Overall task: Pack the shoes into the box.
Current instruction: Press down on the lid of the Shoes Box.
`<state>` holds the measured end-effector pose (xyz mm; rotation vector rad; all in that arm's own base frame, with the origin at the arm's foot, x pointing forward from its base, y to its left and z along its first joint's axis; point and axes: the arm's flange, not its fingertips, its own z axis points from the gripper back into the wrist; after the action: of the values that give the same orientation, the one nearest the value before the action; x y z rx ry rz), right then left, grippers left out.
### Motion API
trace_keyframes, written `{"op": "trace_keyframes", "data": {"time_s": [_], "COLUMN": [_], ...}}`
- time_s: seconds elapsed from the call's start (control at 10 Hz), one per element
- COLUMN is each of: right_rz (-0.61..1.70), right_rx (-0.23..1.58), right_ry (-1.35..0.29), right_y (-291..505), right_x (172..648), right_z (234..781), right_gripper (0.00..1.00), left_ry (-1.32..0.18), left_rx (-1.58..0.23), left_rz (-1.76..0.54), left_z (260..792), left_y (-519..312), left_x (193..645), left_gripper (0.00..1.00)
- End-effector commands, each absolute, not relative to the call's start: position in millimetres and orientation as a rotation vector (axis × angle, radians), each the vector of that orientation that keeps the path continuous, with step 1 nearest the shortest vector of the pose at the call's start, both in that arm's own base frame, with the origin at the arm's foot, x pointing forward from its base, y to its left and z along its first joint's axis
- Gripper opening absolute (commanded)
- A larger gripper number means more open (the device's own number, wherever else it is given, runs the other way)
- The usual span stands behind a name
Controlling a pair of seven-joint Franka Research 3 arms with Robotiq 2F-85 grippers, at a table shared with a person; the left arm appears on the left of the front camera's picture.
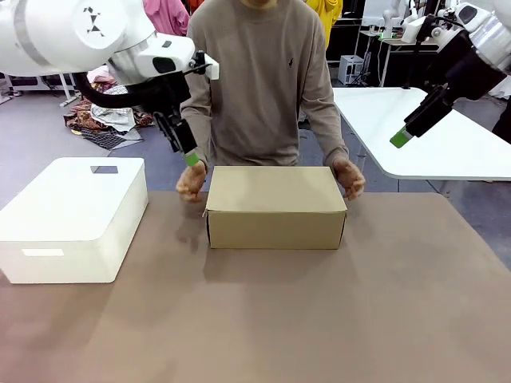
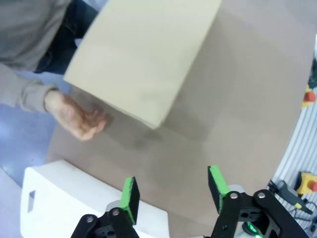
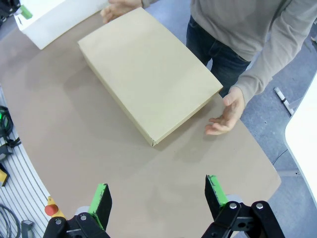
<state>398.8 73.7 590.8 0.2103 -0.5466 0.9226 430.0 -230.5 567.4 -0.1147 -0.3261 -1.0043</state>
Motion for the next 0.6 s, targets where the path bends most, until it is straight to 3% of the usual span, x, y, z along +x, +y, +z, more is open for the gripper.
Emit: {"op": "trace_keyframes", "data": {"time_s": [0.0, 0.5], "right_rz": [0.920, 0.920], "right_rx": [0.191, 0.191], "right_ry": [-0.551, -0.551], "right_y": [74, 74], "right_x": [401, 401], "right_z": [593, 593], "right_gripper": [1.00, 1.00], "left_ry": [-0.289, -0.214], "left_rx": [-0.114, -0.125], "left_rz": [-1.027, -1.051], "left_z": [556, 522], "left_y": [-219, -216], "left_x": [422, 432], "left_gripper": [1.00, 1.00]}}
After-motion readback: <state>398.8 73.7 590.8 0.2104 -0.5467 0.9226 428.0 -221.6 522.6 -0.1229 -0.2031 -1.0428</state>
